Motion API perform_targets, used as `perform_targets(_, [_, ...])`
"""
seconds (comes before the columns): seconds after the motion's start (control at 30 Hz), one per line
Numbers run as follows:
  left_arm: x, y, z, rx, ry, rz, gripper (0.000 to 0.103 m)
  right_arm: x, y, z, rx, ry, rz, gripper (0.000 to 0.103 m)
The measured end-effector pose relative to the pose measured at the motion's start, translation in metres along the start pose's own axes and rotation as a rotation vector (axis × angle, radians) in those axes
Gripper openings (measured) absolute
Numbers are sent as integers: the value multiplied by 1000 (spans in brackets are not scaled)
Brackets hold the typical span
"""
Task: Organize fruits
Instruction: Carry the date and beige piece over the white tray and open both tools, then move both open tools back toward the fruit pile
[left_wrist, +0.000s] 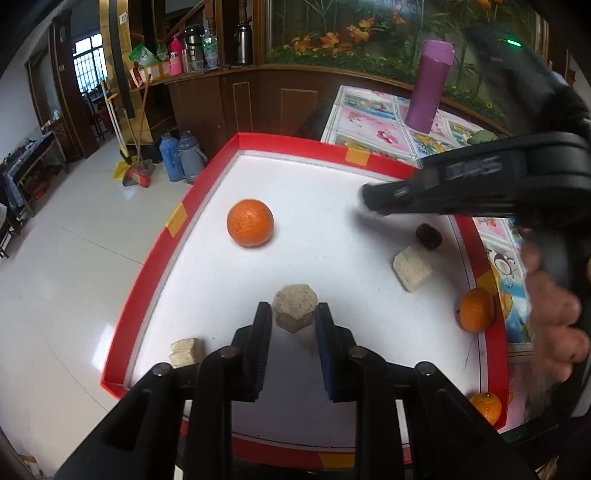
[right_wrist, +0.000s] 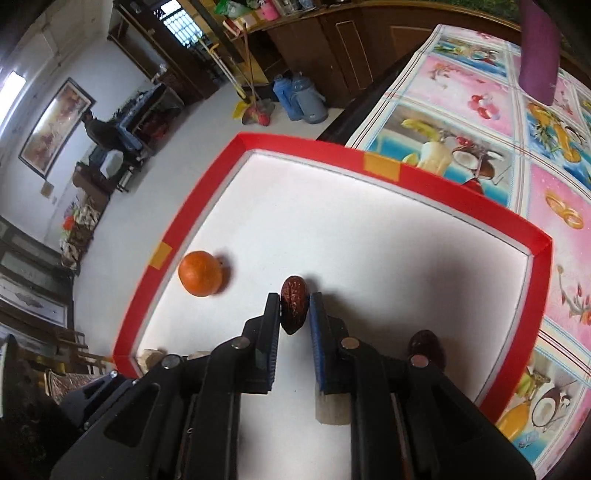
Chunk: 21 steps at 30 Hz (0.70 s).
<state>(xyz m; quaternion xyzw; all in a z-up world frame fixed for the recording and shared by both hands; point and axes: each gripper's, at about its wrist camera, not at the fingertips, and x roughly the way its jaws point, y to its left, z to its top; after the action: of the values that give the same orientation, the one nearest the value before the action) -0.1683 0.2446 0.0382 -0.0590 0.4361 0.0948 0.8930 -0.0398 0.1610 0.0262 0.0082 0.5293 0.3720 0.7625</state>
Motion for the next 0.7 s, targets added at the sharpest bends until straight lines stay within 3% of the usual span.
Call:
perform_targets(0.13, [-14,-7,4,9,-36,16,32,-39,-20,-5,28,-103,52,19])
perform_targets(0.33, [-31,-37,7,65,-69,-24,34,-102,-70,-34,82,-222,15,20])
perform_targets(0.7, [-40,-119,6,204,-59,-137,39,-202,-207,-136,314,-315,-200,20])
